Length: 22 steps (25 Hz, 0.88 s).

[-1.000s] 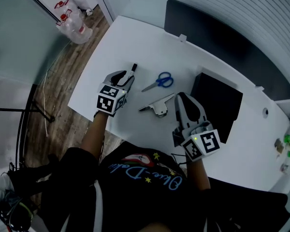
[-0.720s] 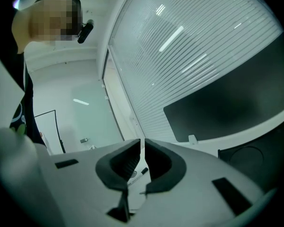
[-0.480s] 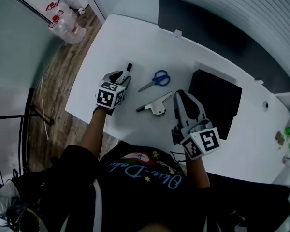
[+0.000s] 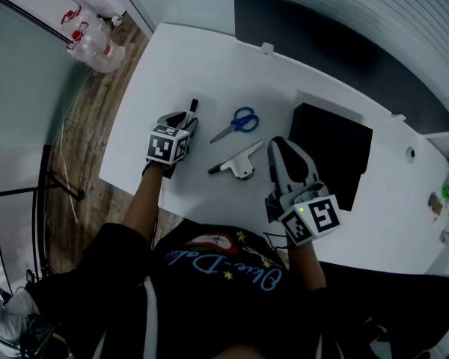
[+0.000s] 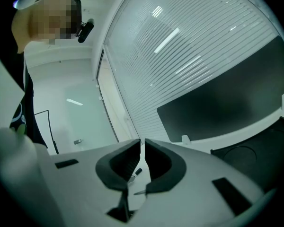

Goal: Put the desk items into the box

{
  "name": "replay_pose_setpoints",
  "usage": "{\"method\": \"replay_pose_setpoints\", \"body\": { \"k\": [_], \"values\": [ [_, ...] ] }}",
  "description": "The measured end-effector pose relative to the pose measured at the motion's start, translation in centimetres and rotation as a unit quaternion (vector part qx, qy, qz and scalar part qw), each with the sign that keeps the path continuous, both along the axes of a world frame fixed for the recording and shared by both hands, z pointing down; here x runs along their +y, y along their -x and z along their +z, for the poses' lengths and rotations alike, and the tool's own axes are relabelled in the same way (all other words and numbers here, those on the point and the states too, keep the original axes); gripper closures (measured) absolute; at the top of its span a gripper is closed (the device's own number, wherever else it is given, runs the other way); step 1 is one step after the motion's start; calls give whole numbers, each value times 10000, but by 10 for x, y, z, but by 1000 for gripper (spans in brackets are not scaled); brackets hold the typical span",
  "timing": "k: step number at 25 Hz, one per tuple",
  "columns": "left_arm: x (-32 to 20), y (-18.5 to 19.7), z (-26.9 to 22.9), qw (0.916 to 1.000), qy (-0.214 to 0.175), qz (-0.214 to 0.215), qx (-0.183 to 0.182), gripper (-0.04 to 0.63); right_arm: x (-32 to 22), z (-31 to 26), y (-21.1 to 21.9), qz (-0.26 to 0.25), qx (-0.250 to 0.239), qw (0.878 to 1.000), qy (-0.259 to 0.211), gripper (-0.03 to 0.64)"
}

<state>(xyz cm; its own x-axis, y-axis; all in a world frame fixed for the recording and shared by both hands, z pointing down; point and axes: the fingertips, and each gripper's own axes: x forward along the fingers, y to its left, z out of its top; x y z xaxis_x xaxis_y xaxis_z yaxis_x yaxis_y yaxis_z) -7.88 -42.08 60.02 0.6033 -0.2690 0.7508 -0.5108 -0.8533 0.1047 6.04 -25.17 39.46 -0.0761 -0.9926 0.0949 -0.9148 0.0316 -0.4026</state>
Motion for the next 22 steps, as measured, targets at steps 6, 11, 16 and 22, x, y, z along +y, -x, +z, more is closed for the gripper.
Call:
{"method": "replay_pose_setpoints", "body": {
  "k": [6,11,16,22],
  "values": [
    [1,2,5,10000,-9,15,-65,445,0,1,-3,49,-15,10000,17,595],
    [-2,3,5,9999,-80,-62,-13,463,2,2,-5,75,-38,10000,44,595],
    [-3,3,5,9997,-172,-145,60,497,5,2,-6,82,-19,10000,48,595],
    [0,2,4,9996,-270,-110,-29,520,9,1,-6,130,23,9999,65,595]
  ]
}}
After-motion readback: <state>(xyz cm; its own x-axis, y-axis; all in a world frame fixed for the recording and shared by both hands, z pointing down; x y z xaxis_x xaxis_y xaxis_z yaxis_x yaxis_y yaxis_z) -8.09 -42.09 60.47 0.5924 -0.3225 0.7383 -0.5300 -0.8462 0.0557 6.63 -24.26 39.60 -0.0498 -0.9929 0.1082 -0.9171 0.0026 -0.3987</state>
